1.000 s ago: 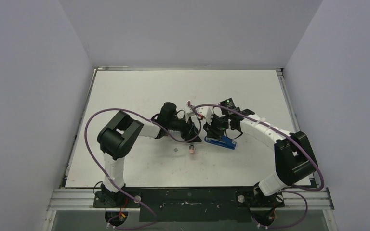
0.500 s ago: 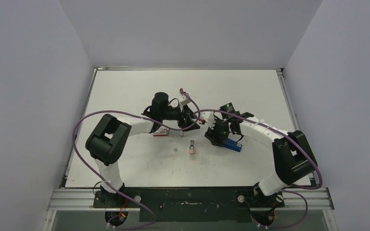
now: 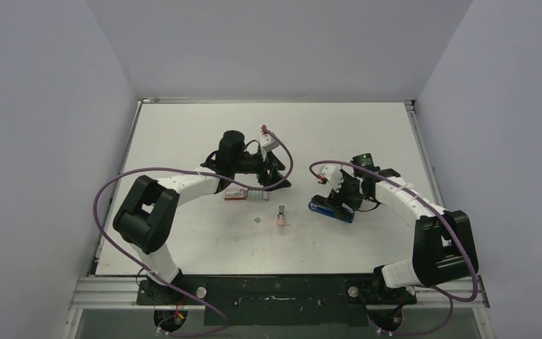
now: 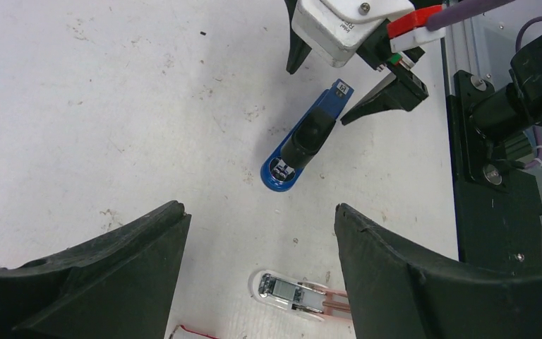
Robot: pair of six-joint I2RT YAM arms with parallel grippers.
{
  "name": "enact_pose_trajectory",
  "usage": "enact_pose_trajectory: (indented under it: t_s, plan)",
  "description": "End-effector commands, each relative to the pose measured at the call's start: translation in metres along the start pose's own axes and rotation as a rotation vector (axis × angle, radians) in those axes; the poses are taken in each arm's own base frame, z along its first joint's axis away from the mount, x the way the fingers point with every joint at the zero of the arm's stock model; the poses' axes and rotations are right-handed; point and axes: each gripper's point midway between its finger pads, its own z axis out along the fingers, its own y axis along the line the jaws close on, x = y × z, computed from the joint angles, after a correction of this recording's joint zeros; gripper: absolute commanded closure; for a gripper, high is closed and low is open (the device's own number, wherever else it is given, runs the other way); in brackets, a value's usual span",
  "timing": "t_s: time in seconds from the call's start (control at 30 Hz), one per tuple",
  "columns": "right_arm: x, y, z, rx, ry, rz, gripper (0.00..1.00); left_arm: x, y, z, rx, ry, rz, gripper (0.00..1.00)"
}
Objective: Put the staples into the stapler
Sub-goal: Close the stapler at the center of the board.
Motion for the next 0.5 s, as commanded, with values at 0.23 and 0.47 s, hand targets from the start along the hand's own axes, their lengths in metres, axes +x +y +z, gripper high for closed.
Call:
enact_pose_trajectory:
  t_s: [0.23,0.47]
  plan:
    - [0.04,0.01,-0.002,-0.062,0.061,-0.037,0.35,-0.028,-0.002,-0.006,-0.014,-0.018,0.05,0.26]
    - [0.041,0.009,0.004,-0.083,0.051,-0.02,0.55,-0.022,0.001,-0.006,-0.029,-0.005,0.039,0.26]
